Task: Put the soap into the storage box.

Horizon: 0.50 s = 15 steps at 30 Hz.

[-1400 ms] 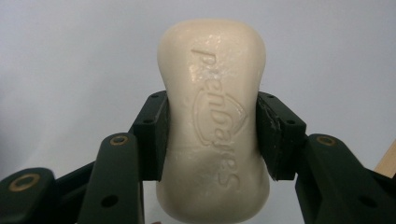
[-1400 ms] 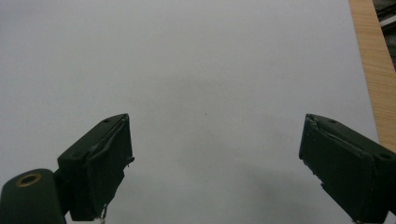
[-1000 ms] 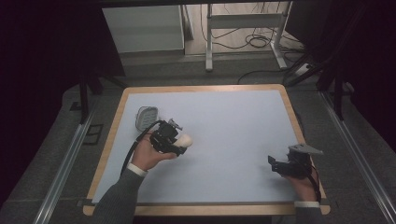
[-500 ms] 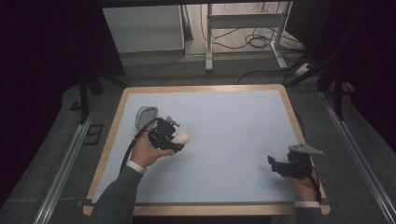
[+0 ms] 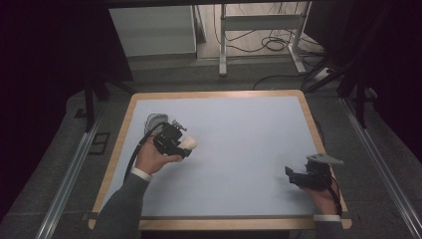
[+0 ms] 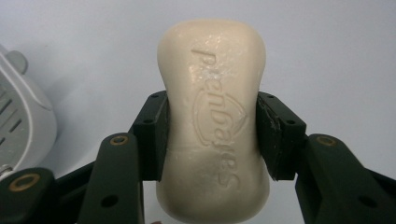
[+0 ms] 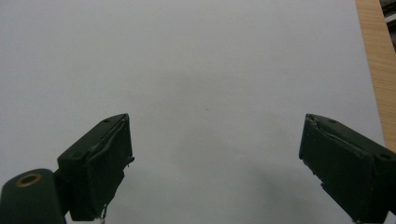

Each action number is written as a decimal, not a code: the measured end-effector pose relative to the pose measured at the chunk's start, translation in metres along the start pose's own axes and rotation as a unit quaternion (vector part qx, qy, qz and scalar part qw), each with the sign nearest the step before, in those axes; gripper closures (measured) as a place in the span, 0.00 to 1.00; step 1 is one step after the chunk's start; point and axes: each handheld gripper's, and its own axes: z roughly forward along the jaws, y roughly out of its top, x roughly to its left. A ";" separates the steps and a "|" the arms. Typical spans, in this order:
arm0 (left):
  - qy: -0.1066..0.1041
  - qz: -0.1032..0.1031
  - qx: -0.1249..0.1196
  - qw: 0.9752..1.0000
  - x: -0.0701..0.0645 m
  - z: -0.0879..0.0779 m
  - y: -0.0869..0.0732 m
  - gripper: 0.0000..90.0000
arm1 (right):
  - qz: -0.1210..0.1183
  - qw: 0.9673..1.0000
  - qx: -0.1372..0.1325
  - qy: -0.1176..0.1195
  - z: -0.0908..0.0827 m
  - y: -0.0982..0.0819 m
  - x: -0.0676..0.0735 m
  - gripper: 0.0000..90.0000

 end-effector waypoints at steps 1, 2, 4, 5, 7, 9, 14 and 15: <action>0.000 0.000 0.001 1.000 0.001 -0.001 0.000 0.55 | 0.000 1.000 0.000 0.000 0.000 0.000 0.000 0.10; 0.002 -0.001 0.000 1.000 0.001 -0.001 0.000 0.55 | 0.000 1.000 0.001 0.000 0.000 0.000 0.000 0.10; 0.006 0.000 0.001 1.000 0.002 -0.002 0.000 0.55 | -0.001 1.000 0.001 0.000 0.000 0.000 0.000 0.10; 0.010 0.000 0.003 1.000 0.003 -0.002 0.000 0.55 | 0.000 1.000 0.001 0.000 0.000 0.000 0.000 0.11; 0.010 -0.001 0.002 1.000 0.005 -0.003 0.000 0.55 | -0.001 1.000 0.001 0.000 0.000 0.000 0.000 0.11; 0.010 -0.004 0.001 1.000 0.007 -0.004 0.000 0.55 | 0.000 1.000 0.001 -0.001 0.000 0.000 0.000 0.10; 0.009 -0.010 -0.002 1.000 0.011 -0.006 -0.001 0.55 | 0.000 1.000 0.000 -0.001 0.000 0.000 0.000 0.10; 0.010 -0.012 -0.002 1.000 0.012 -0.007 -0.001 0.55 | 0.000 1.000 0.000 -0.002 0.000 0.000 0.000 0.10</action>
